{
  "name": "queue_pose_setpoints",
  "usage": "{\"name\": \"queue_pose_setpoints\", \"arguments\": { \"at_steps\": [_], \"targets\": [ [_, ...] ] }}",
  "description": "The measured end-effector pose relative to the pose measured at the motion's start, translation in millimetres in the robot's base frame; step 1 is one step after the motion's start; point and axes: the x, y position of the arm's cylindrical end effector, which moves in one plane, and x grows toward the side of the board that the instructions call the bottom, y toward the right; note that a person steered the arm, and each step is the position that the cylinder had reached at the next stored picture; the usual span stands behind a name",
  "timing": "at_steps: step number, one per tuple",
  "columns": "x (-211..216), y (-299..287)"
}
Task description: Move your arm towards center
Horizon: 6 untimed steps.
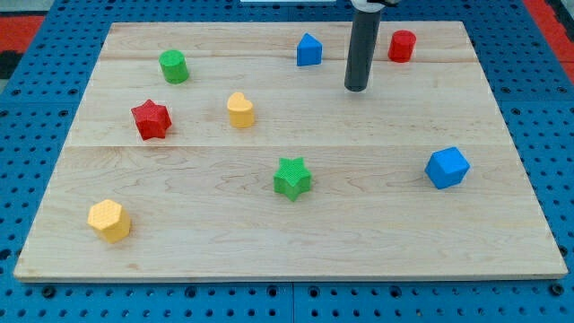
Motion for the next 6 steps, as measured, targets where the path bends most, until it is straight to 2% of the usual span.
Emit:
{"name": "queue_pose_setpoints", "arguments": {
  "at_steps": [1, 2, 3, 4, 5, 6],
  "targets": [
    [0.0, -30.4],
    [2.4, -30.4],
    [46.8, -30.4],
    [46.8, -30.7],
    [46.8, -51.0],
    [47.4, -101.0]
  ]
}}
